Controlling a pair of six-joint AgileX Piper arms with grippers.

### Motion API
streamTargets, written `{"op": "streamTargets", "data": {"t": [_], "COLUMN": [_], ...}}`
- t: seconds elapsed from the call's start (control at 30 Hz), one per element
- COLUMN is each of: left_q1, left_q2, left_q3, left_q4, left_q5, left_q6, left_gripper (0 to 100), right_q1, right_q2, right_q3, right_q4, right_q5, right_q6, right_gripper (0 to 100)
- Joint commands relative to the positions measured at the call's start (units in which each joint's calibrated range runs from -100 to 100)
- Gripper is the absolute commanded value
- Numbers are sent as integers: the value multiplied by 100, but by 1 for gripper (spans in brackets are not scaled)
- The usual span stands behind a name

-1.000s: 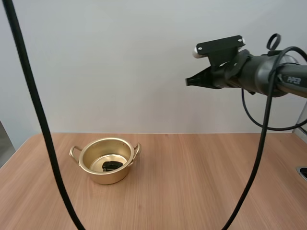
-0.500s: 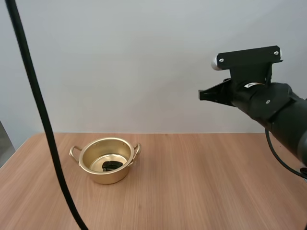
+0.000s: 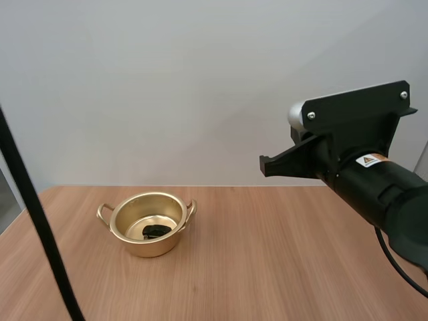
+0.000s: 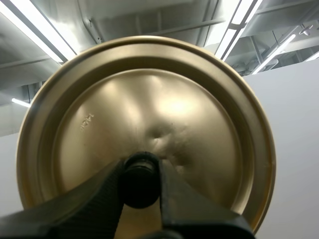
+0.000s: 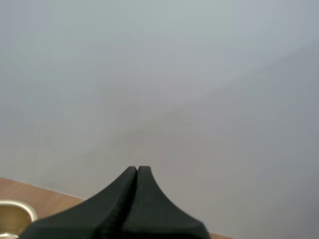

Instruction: Open the pot, put the car inside, and close it

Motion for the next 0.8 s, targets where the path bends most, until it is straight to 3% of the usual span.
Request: {"op": "streamTargets", "data": {"t": [0.0, 0.3, 0.4, 0.77], "left_q1": [-2, -2, -2, -2], "left_q2": [-21, -21, -38, -755], "left_q3": [10, 10, 93, 2010], "left_q4": [34, 34, 34, 21], "left_q5": [425, 869, 944, 146], "left_q6": [19, -162, -314, -343], "left_gripper": [0, 0, 0, 0], "right_q1": [-237, -148, -103, -73], "right_q2": [-147, -466, -541, -957], "right_q3": [288, 878, 878, 878], "right_q4": [267, 268, -195, -715], "right_q5": [-864, -652, -182, 867], "right_q6": [-1, -1, -1, 17], "right_gripper": [0, 0, 0, 0]}}
